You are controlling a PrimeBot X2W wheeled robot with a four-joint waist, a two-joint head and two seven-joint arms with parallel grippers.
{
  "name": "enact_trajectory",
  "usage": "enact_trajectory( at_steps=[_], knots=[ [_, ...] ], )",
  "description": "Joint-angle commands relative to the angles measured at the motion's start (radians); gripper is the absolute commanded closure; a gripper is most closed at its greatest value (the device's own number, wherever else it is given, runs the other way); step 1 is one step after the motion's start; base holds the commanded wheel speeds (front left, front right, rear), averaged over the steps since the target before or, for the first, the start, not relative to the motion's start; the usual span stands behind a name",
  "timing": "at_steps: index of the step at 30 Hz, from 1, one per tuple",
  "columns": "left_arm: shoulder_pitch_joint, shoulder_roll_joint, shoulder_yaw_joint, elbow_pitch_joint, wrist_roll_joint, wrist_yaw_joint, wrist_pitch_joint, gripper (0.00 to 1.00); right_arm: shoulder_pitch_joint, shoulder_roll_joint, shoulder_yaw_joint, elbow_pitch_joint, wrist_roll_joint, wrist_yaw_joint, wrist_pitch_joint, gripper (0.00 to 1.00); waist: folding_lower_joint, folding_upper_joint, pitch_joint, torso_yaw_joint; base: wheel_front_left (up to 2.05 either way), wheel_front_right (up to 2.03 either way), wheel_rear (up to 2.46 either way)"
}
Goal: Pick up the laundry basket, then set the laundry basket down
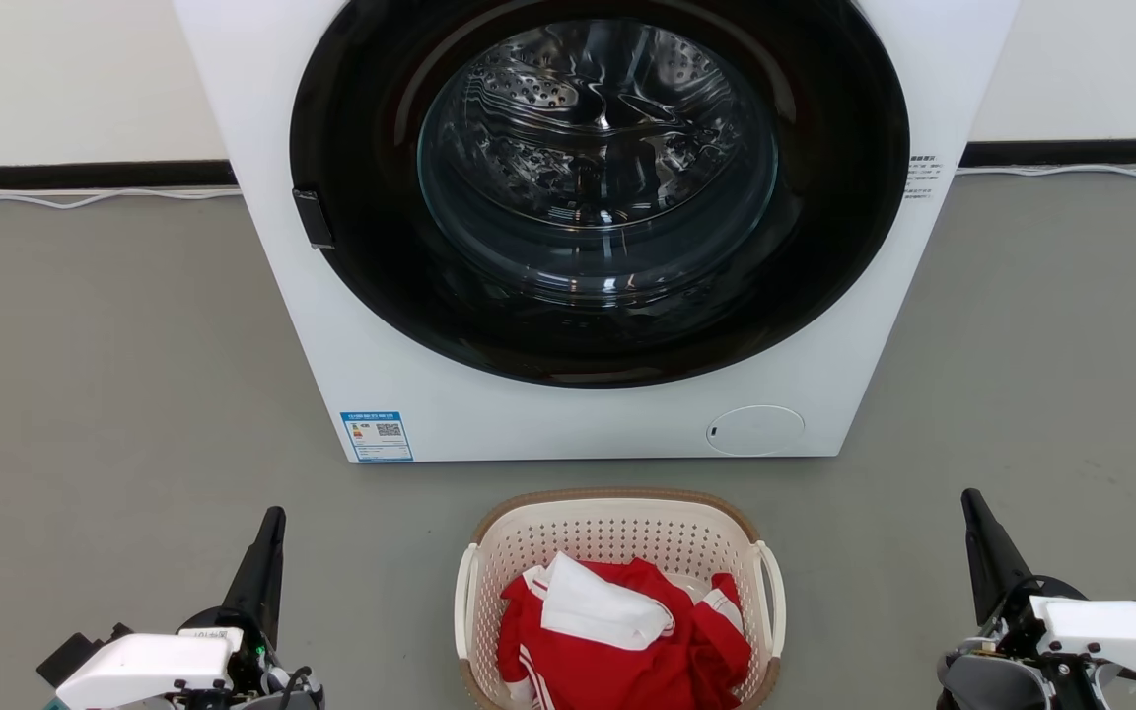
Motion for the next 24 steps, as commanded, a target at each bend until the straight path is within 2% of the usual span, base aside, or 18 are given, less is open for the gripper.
enact_trajectory(
  at_steps=[1,24],
  knots=[
    [-0.056,0.010,0.030,-0.029,-0.005,-0.006,0.006,1.00,-0.042,-0.005,0.019,-0.031,0.007,0.007,0.010,1.00,0.0000,-0.0001,0.000,0.000,0.00,0.00,0.00],
    [-0.056,0.010,0.030,-0.029,-0.005,-0.006,0.006,1.00,-0.042,-0.005,0.019,-0.031,0.007,0.007,0.010,1.00,0.0000,-0.0001,0.000,0.000,0.00,0.00,0.00]
  ],
)
